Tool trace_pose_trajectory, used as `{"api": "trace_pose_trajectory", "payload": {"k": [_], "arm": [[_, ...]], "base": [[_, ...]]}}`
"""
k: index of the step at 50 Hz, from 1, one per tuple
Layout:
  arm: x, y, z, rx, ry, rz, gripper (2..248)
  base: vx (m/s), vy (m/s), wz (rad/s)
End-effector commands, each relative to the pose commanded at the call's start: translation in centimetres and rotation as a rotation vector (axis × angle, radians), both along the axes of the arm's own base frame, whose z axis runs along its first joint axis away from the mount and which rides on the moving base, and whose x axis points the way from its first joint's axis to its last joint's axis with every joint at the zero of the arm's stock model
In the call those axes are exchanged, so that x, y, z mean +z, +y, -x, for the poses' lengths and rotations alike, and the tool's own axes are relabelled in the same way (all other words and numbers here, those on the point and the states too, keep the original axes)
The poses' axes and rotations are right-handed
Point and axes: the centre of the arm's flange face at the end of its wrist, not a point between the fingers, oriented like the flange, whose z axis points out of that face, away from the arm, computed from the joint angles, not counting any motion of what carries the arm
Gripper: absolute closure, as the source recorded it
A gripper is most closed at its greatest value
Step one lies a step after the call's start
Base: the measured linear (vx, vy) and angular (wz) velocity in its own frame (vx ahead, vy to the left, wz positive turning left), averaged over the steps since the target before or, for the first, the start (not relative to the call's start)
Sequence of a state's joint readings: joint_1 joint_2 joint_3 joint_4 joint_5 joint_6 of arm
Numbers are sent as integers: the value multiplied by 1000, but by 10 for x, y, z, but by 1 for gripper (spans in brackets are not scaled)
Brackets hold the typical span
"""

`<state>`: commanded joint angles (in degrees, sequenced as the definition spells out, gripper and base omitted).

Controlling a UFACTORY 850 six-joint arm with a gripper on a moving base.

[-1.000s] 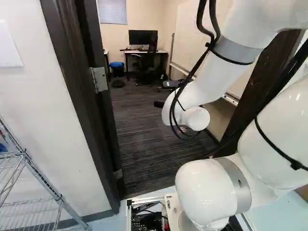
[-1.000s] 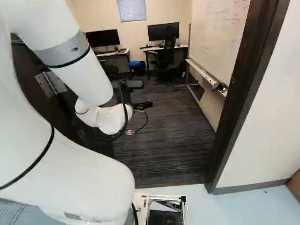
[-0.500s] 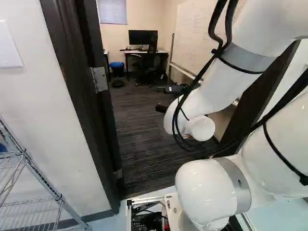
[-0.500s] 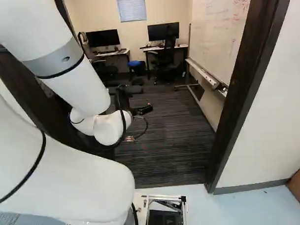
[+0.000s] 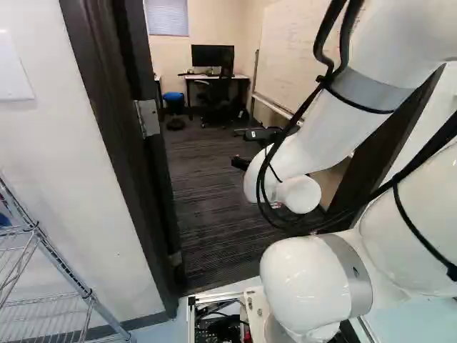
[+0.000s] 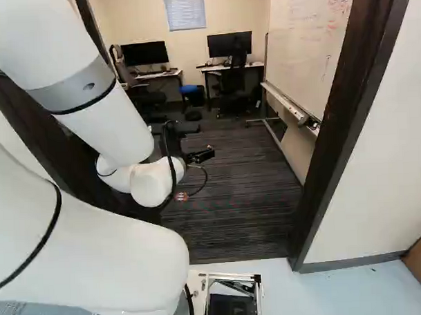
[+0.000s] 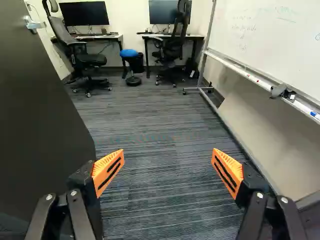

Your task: Open the door and move inside

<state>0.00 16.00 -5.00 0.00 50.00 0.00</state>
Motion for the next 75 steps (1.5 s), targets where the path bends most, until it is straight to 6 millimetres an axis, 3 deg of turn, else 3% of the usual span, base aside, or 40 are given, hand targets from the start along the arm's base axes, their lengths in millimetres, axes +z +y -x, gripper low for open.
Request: {"api": "trace_pose_trajectory", "payload": {"k": [75], "arm": [[0,0,0,0,0,0,3]], "base": [[125,-48,0]]}}
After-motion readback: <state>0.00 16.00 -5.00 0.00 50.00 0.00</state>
